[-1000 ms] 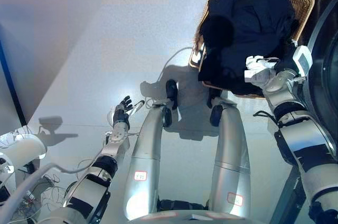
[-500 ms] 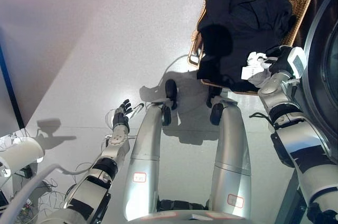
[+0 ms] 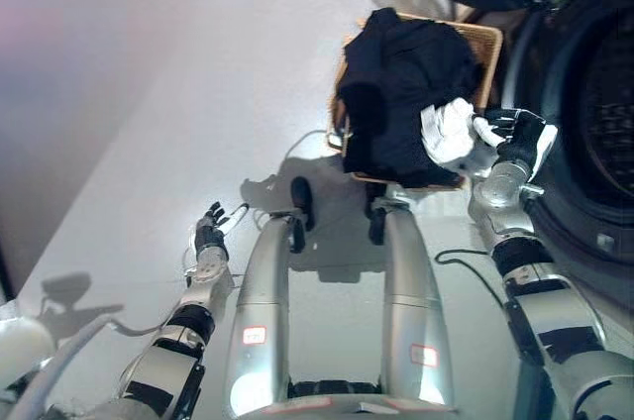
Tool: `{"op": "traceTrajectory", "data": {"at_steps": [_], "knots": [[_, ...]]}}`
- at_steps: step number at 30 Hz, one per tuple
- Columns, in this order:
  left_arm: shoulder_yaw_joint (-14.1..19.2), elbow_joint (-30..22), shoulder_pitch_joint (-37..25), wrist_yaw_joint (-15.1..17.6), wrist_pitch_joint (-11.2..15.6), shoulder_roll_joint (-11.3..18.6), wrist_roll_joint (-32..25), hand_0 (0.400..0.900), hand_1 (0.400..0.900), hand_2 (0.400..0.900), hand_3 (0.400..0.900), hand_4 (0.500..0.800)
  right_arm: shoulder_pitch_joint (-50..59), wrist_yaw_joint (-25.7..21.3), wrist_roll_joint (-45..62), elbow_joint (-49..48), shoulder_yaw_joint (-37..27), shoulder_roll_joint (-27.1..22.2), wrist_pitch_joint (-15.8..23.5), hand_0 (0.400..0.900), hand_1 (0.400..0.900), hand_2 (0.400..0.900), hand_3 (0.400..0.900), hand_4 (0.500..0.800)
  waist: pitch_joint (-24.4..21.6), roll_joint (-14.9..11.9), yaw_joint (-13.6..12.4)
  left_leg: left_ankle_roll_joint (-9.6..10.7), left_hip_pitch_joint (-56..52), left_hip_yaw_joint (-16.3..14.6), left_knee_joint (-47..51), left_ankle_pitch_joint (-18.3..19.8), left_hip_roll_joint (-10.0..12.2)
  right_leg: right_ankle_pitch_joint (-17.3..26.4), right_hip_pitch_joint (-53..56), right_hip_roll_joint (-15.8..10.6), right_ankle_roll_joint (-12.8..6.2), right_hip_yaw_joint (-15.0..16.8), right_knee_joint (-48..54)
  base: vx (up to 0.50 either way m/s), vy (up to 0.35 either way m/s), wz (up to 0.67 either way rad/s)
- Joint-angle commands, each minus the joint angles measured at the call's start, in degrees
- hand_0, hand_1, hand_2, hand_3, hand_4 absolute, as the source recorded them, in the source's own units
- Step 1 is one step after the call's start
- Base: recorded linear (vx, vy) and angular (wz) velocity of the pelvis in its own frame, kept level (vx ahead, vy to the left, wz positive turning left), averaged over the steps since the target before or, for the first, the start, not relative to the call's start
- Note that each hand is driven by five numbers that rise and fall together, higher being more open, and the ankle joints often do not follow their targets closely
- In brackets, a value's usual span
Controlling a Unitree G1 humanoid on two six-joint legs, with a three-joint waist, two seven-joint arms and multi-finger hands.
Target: Put the clothes in the basket into the washing machine.
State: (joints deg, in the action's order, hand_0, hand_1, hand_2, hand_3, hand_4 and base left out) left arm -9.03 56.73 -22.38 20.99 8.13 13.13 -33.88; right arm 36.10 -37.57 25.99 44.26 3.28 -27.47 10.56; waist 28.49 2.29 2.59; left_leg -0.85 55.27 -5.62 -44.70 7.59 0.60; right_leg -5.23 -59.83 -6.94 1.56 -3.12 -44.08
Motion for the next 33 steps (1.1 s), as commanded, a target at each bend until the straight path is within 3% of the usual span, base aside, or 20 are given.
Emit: {"op": "traceTrajectory", "data": {"at_steps": [1,2,8,13,15,17,22,23,26,33], "knots": [[0.50,2.93,5.31,2.53,-0.59,0.01,-2.22,0.900,0.900,0.900,0.900,0.800,-2.96,-3.33,8.77,-6.61,-7.56,-2.14,9.94,0.400,0.400,0.400,0.400,0.500,-2.09,0.99,0.69,1.29,-3.53,-1.03,5.76,3.37,-1.11,-3.31,1.56,1.74,-3.56,2.97,0.44,0.00,-0.016,-0.03],[0.50,3.06,5.34,2.41,-0.75,-0.09,-2.22,0.900,0.900,0.900,0.900,0.800,-2.79,-2.63,13.07,-6.43,-10.16,-1.57,12.27,0.400,0.400,0.400,0.400,0.500,-2.04,1.08,0.73,1.32,-4.12,-0.97,5.98,3.45,-1.09,-3.49,2.26,1.71,-3.53,2.81,0.64,0.00,0.000,0.00],[0.14,3.03,5.61,2.52,-1.45,-0.55,-2.98,0.900,0.900,0.900,0.900,0.800,0.37,-4.48,21.79,-4.37,-14.25,-1.44,16.18,0.400,0.400,0.400,0.400,0.500,-2.87,1.83,0.38,1.50,-5.18,-0.64,6.80,3.25,-1.21,-3.66,3.43,2.01,-3.32,2.86,1.45,0.00,0.000,0.00],[0.47,2.67,6.51,1.83,-1.73,-0.83,-3.05,0.900,0.900,0.900,0.900,0.800,0.79,-3.16,13.12,-3.87,-9.69,-3.45,9.96,0.400,0.400,0.400,0.400,0.500,-2.78,2.43,0.05,1.53,-5.61,-1.14,7.63,2.64,-1.08,-3.23,3.84,1.96,-3.31,2.73,2.25,0.00,0.000,0.00],[0.59,2.24,6.78,1.15,-1.58,-0.80,-2.70,0.900,0.900,0.900,0.900,0.800,0.21,-0.10,7.69,-3.82,-6.25,-4.63,7.29,0.400,0.400,0.400,0.400,0.500,-2.47,2.49,-0.09,1.42,-5.54,-1.19,7.10,2.66,-0.95,-3.29,3.78,2.00,-3.25,2.75,1.89,0.00,0.000,0.00],[1.07,2.36,7.00,0.20,-1.52,-0.47,-1.91,0.900,0.900,0.900,0.900,0.800,-0.04,2.51,0.40,-2.96,-2.31,-7.31,4.00,0.900,0.900,0.900,0.900,0.800,-2.39,2.43,-0.35,1.38,-4.99,-1.14,6.56,2.52,-0.92,-3.27,3.25,1.99,-3.28,2.75,1.29,0.00,0.000,0.00],[0.21,1.69,7.58,-0.38,0.11,0.53,1.41,0.900,0.900,0.900,0.900,0.800,4.54,-1.96,-21.03,2.70,6.91,-14.28,-2.58,0.900,0.900,0.900,0.900,0.800,-2.53,2.86,-1.49,1.43,-2.94,-1.18,5.05,2.11,-1.11,-3.07,1.22,1.47,-3.53,2.60,-0.46,-0.01,-0.020,0.06],[0.30,1.69,7.56,-0.36,0.12,0.47,1.43,0.900,0.900,0.900,0.900,0.800,4.75,-1.98,-21.03,2.84,7.08,-14.28,-2.55,0.900,0.900,0.900,0.900,0.800,-2.57,2.91,-1.41,1.43,-2.79,-1.17,4.95,2.15,-1.11,-3.10,1.09,1.47,-3.54,2.59,-0.54,-0.01,-0.009,0.03],[-1.34,0.68,7.83,-0.44,1.71,1.52,2.77,0.900,0.900,0.900,0.900,0.800,11.40,-4.02,-31.18,10.75,16.08,-17.16,-6.30,0.900,0.900,0.900,0.900,0.800,-2.60,3.89,-2.87,1.45,-0.87,-1.56,3.33,2.09,-1.41,-2.95,-1.15,1.12,-3.79,3.00,-2.48,-0.02,-0.005,0.03],[-4.35,-1.39,7.42,-0.96,2.79,1.94,0.53,0.900,0.900,0.900,0.900,0.800,21.11,-2.73,-36.67,23.52,25.98,-17.69,-10.81,0.900,0.900,0.900,0.900,0.800,-2.38,5.90,-4.40,1.44,4.49,-2.70,-1.66,2.35,-1.51,-3.43,-7.05,0.57,-3.89,3.59,-7.85,0.00,-0.001,0.01]]}}
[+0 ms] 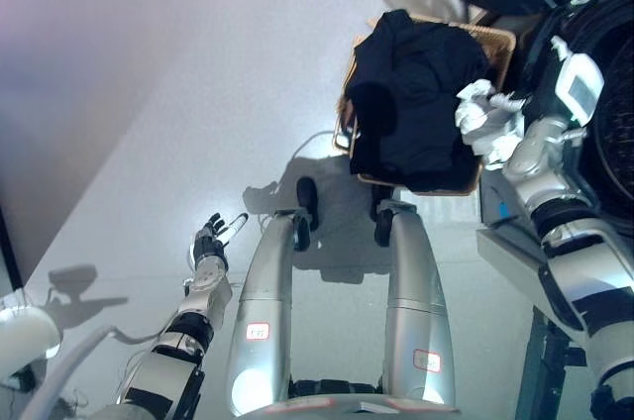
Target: Put the clothes in the basket into the washing machine.
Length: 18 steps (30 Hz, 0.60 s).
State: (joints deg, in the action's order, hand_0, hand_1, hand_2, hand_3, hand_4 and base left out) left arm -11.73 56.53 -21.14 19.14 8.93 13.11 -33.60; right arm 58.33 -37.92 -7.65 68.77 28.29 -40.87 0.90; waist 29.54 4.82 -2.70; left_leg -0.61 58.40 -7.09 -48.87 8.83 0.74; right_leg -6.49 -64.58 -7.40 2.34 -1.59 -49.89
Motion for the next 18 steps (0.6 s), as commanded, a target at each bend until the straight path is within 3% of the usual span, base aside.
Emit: {"op": "traceTrajectory", "data": {"at_steps": [1,5,15,16,17,18], "knots": [[-2.70,-2.07,6.14,0.62,2.14,1.62,-0.33,0.900,0.900,0.900,0.900,0.800,-0.12,-1.68,-3.77,1.94,1.85,-3.98,-2.13,0.900,0.900,0.900,0.900,0.800,-3.05,4.12,0.52,1.14,2.27,-1.42,1.81,1.04,-1.74,-2.32,-3.45,0.79,-4.63,2.11,-3.18,-0.01,-0.009,0.03],[-3.99,-3.22,6.10,0.64,2.57,1.09,-1.15,0.900,0.900,0.900,0.900,0.800,1.37,-1.98,-5.85,7.29,2.83,-3.25,-5.06,0.900,0.900,0.900,0.900,0.800,-2.34,5.30,0.17,1.14,4.62,-2.05,-0.20,1.01,-2.00,-2.74,-6.10,0.66,-4.57,2.26,-5.88,-0.01,-0.011,0.06],[-3.70,-5.26,6.82,0.79,3.12,1.28,-1.67,0.900,0.900,0.900,0.900,0.800,-0.62,0.85,-6.20,9.45,2.13,-1.38,-5.73,0.900,0.900,0.900,0.900,0.800,-2.17,5.98,-0.17,1.15,7.63,-2.60,-2.48,0.99,-2.45,-2.81,-9.56,0.44,-4.50,2.67,-8.75,0.00,0.000,0.03],[-3.56,-5.18,6.83,0.92,3.15,1.35,-1.58,0.900,0.900,0.900,0.900,0.800,-0.78,0.88,-6.07,9.52,1.93,-1.10,-5.78,0.708,0.708,0.708,0.708,0.685,-2.29,5.87,-0.18,1.16,7.69,-2.52,-2.59,1.00,-2.42,-2.72,-9.59,0.43,-4.54,2.58,-8.72,0.00,0.000,0.00],[-3.32,-4.81,6.71,0.98,3.13,1.37,-1.51,0.900,0.900,0.900,0.900,0.800,-0.93,1.58,-5.73,9.97,1.90,-0.64,-5.82,0.708,0.708,0.708,0.708,0.685,-2.60,5.61,-0.16,1.17,7.47,-2.34,-2.55,1.05,-2.46,-2.61,-9.34,0.39,-4.60,2.55,-8.70,0.00,0.000,0.00],[-3.13,-4.62,6.60,1.11,3.11,1.38,-1.43,0.900,0.900,0.900,0.900,0.800,-1.22,1.66,-5.39,9.72,1.62,-0.34,-5.67,0.400,0.400,0.400,0.400,0.500,-2.64,5.49,-0.10,1.17,7.36,-2.28,-2.54,1.03,-2.46,-2.51,-9.23,0.40,-4.64,2.57,-8.67,-0.01,0.013,0.03]]}}
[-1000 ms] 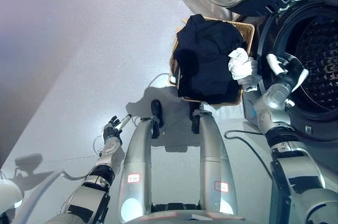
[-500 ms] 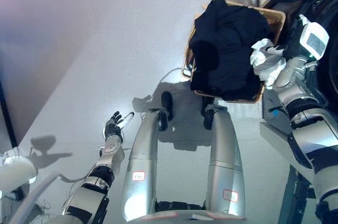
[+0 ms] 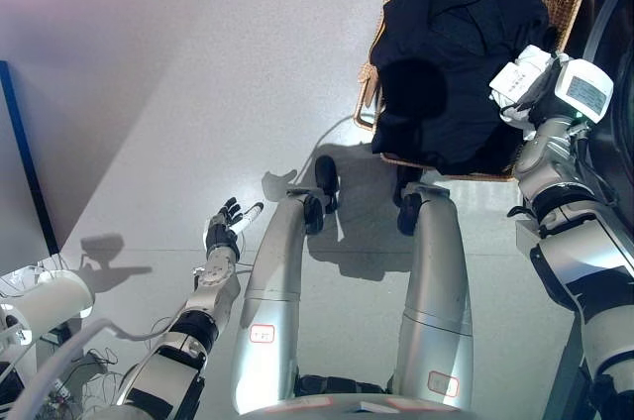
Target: Put the clothes in the basket into the washing machine.
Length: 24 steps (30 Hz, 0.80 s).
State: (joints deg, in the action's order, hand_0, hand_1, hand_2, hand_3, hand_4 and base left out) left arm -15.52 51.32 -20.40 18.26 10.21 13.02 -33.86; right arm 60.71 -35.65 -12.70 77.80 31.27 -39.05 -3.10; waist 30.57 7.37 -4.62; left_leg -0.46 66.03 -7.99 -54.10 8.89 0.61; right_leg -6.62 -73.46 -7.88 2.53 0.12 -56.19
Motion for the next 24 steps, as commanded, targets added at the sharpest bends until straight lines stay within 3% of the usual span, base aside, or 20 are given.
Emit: {"op": "traceTrajectory", "data": {"at_steps": [1,9,14,16,17,18,19,22,23,24], "knots": [[0.70,0.73,5.58,2.02,1.80,1.44,-0.92,0.900,0.900,0.900,0.900,0.800,-4.32,-0.09,0.05,0.63,-1.71,-1.67,-1.37,0.400,0.400,0.400,0.400,0.500,-3.80,2.86,1.82,1.02,-0.51,-1.39,2.92,0.92,-2.37,-2.32,-0.12,0.91,-4.87,0.91,-2.20,0.00,0.000,0.00],[2.42,3.33,4.72,2.62,1.15,1.39,-0.27,0.900,0.900,0.900,0.900,0.800,-8.22,-0.65,6.57,-2.16,-6.60,-0.03,0.99,0.400,0.400,0.400,0.400,0.500,-4.26,1.43,2.55,0.98,-4.89,-0.70,6.32,0.46,-2.26,-1.69,4.55,0.75,-5.03,0.52,1.07,0.00,0.003,-0.02],[4.56,3.69,4.57,3.82,0.70,1.99,-0.44,0.900,0.900,0.900,0.900,0.800,-12.79,-4.49,14.44,-13.98,-13.35,0.04,5.37,0.400,0.400,0.400,0.400,0.500,-4.20,-0.35,4.25,1.04,-8.13,0.00,8.49,0.55,-1.95,-1.39,8.85,1.40,-4.98,0.23,4.53,-0.01,0.015,-0.12],[6.42,2.98,5.30,4.74,0.42,1.90,-1.19,0.900,0.900,0.900,0.900,0.800,-18.09,-6.20,25.42,-27.97,-22.25,1.28,11.85,0.400,0.400,0.400,0.400,0.500,-4.05,-1.35,5.77,1.07,-10.44,0.31,10.20,0.68,-1.67,-1.36,11.36,1.86,-4.99,0.14,6.56,0.00,0.029,-0.14],[6.32,2.97,5.32,4.74,0.41,1.96,-1.20,0.900,0.900,0.900,0.900,0.800,-18.33,-6.22,25.38,-28.17,-22.44,1.31,11.77,0.400,0.400,0.400,0.400,0.500,-4.32,-1.45,5.64,1.04,-10.10,0.23,10.14,0.59,-1.69,-1.28,10.98,1.84,-4.99,0.22,6.47,0.00,0.017,-0.07],[6.65,3.10,5.48,5.14,0.37,1.66,-1.45,0.900,0.900,0.900,0.900,0.800,-20.40,-6.93,31.43,-31.70,-26.61,3.32,15.43,0.400,0.400,0.400,0.400,0.500,-4.22,-1.71,6.14,1.02,-10.52,0.36,10.40,0.67,-1.61,-1.29,11.72,1.95,-4.99,0.19,7.10,0.00,0.016,-0.08],[7.02,3.65,5.51,5.56,-0.10,1.29,-1.82,0.900,0.900,0.900,0.900,0.800,-22.38,-6.96,42.17,-35.02,-32.19,7.23,21.77,0.400,0.400,0.400,0.400,0.500,-4.06,-1.91,6.76,0.96,-11.40,0.59,10.77,1.00,-1.60,-1.56,12.79,2.22,-4.92,0.22,7.83,0.01,0.023,-0.10],[7.15,4.87,4.80,5.81,-0.93,1.10,-2.66,0.900,0.900,0.900,0.900,0.800,-20.83,-5.34,57.06,-34.54,-38.83,10.81,29.09,0.400,0.400,0.400,0.400,0.500,-4.65,-1.86,6.77,0.89,-11.98,0.79,10.94,1.47,-1.67,-1.96,13.48,2.58,-4.77,0.33,8.42,0.01,0.013,-0.04],[7.16,4.90,4.71,5.80,-0.93,1.15,-2.68,0.900,0.900,0.900,0.900,0.800,-20.72,-5.04,57.34,-34.32,-38.85,10.73,29.21,0.400,0.400,0.400,0.400,0.500,-4.78,-1.93,6.73,0.84,-11.54,0.73,10.79,1.31,-1.67,-1.78,13.04,2.56,-4.74,0.39,8.29,0.00,0.000,0.00],[7.03,5.08,4.64,5.88,-1.51,1.10,-3.48,0.900,0.900,0.900,0.900,0.800,-18.34,-4.59,65.40,-33.70,-42.09,11.52,32.10,0.400,0.400,0.400,0.400,0.500,-5.26,-1.67,6.59,0.89,-11.98,0.92,10.94,1.48,-1.81,-1.98,13.48,2.63,-4.75,0.54,8.51,0.00,0.000,0.00]]}}
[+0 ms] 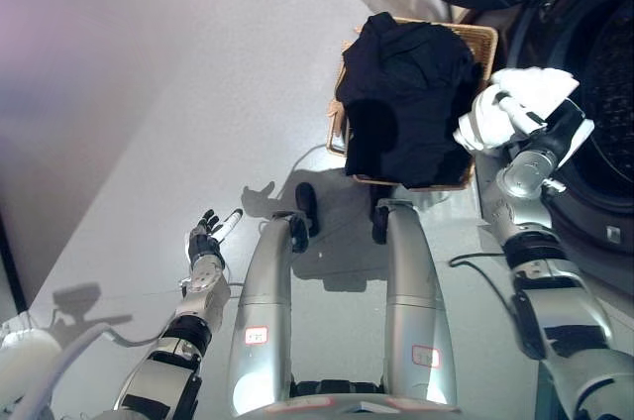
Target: Put the clothes in the basket into the washing machine.
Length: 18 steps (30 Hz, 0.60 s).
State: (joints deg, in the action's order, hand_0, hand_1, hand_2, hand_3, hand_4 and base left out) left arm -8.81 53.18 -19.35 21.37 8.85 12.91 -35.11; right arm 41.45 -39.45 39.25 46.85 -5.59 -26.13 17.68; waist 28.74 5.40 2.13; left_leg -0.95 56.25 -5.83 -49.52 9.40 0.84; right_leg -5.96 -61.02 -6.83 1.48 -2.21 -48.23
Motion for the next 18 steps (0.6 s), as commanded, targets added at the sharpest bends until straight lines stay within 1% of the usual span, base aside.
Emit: {"op": "traceTrajectory", "data": {"at_steps": [1,3,4,5,8,9,10,11,12,14,16,18], "knots": [[0.19,3.16,3.67,2.71,-0.39,1.06,-2.54,0.900,0.900,0.900,0.900,0.800,2.03,-0.07,16.16,-2.32,-5.85,-1.35,12.05,0.400,0.400,0.400,0.400,0.500,-3.74,0.43,-0.35,1.39,-2.21,-1.24,6.55,0.96,-2.08,-2.69,1.00,1.63,-3.69,2.97,0.65,0.00,0.000,0.00],[-0.25,3.28,4.08,2.43,-0.87,1.09,-3.06,0.900,0.900,0.900,0.900,0.800,6.17,-0.76,20.27,0.71,-7.51,-2.82,13.31,0.400,0.400,0.400,0.400,0.500,-4.36,0.89,-0.84,1.48,-2.40,-1.22,6.78,0.97,-2.21,-2.83,1.13,1.67,-3.75,3.25,0.69,0.00,0.000,0.00],[-0.41,3.21,4.13,2.36,-0.91,1.22,-3.47,0.900,0.900,0.900,0.900,0.800,8.02,-1.50,20.84,2.52,-7.64,-4.10,13.07,0.400,0.400,0.400,0.400,0.500,-4.52,1.10,-1.15,1.53,-2.52,-1.30,6.88,0.96,-2.23,-2.90,1.16,1.63,-3.77,3.30,0.64,0.03,-0.007,0.01],[-0.60,3.00,4.45,2.37,-0.91,1.31,-3.55,0.900,0.900,0.900,0.900,0.800,9.93,-3.21,20.76,3.76,-8.50,-5.59,13.36,0.400,0.400,0.400,0.400,0.500,-4.70,1.41,-1.34,1.55,-2.57,-1.35,6.84,0.94,-2.31,-2.95,1.17,1.58,-3.77,3.37,0.53,0.03,-0.008,0.02],[-1.53,1.69,5.29,2.32,-0.87,1.79,-3.59,0.900,0.900,0.900,0.900,0.800,14.85,-7.99,18.40,7.59,-8.91,-10.54,11.74,0.400,0.400,0.400,0.400,0.500,-5.14,2.63,-2.41,1.60,-2.59,-1.42,6.90,0.83,-2.64,-3.20,0.97,1.36,-3.78,3.50,0.16,0.04,-0.020,0.05],[-1.92,1.37,5.47,2.11,-0.79,1.76,-3.53,0.900,0.900,0.900,0.900,0.800,16.07,-7.82,18.06,8.40,-7.94,-11.66,10.73,0.400,0.400,0.400,0.400,0.500,-5.14,3.00,-2.74,1.59,-2.55,-1.46,6.93,0.76,-2.65,-3.25,0.84,1.24,-3.83,3.50,0.06,0.03,-0.028,0.06],[-2.14,1.32,5.78,1.86,-0.70,1.72,-3.40,0.900,0.900,0.900,0.900,0.800,16.99,-7.33,17.62,9.33,-6.95,-13.10,9.49,0.445,0.445,0.445,0.445,0.527,-5.26,3.26,-3.05,1.61,-2.57,-1.59,6.94,0.68,-2.62,-3.27,0.77,1.15,-3.89,3.58,-0.01,0.04,-0.029,0.04],[-2.29,1.43,6.15,1.68,-0.67,1.49,-3.45,0.900,0.900,0.900,0.900,0.800,17.87,-7.51,18.19,10.64,-6.84,-14.14,9.36,0.608,0.608,0.608,0.608,0.625,-5.32,3.64,-3.30,1.62,-2.63,-1.67,7.03,0.63,-2.64,-3.31,0.63,1.07,-3.95,3.69,-0.17,0.04,-0.028,0.03],[-2.48,1.42,6.24,1.59,-0.69,1.43,-3.49,0.900,0.900,0.900,0.900,0.800,18.64,-7.69,18.77,11.17,-6.75,-14.77,9.60,0.900,0.900,0.900,0.900,0.800,-5.39,3.95,-3.48,1.64,-2.67,-1.80,7.16,0.58,-2.70,-3.38,0.56,1.02,-3.98,3.73,-0.28,0.05,-0.033,0.03],[-3.07,1.37,6.32,1.55,-0.77,1.30,-3.52,0.900,0.900,0.900,0.900,0.800,19.98,-9.09,17.67,11.70,-6.11,-16.27,9.47,0.900,0.900,0.900,0.900,0.800,-5.56,4.41,-3.66,1.69,-2.72,-2.07,7.45,0.36,-2.76,-3.41,0.36,0.81,-4.07,3.81,-0.49,0.05,-0.030,0.04],[-3.16,1.27,6.30,1.49,-0.88,0.96,-3.62,0.900,0.900,0.900,0.900,0.800,20.27,-10.03,16.46,11.49,-5.56,-16.64,9.02,0.900,0.900,0.900,0.900,0.800,-5.57,4.66,-3.74,1.71,-2.69,-2.19,7.63,0.25,-2.81,-3.44,0.23,0.67,-4.12,3.92,-0.56,0.03,-0.021,0.04],[-3.58,1.13,6.90,1.45,-0.83,0.36,-3.29,0.900,0.900,0.900,0.900,0.800,20.09,-11.93,12.75,10.77,-4.43,-17.99,8.17,0.900,0.900,0.900,0.900,0.800,-5.69,5.04,-3.95,1.77,-2.86,-2.40,8.04,0.02,-2.81,-3.59,0.33,0.44,-4.16,3.99,-0.62,0.04,-0.030,0.04]]}}
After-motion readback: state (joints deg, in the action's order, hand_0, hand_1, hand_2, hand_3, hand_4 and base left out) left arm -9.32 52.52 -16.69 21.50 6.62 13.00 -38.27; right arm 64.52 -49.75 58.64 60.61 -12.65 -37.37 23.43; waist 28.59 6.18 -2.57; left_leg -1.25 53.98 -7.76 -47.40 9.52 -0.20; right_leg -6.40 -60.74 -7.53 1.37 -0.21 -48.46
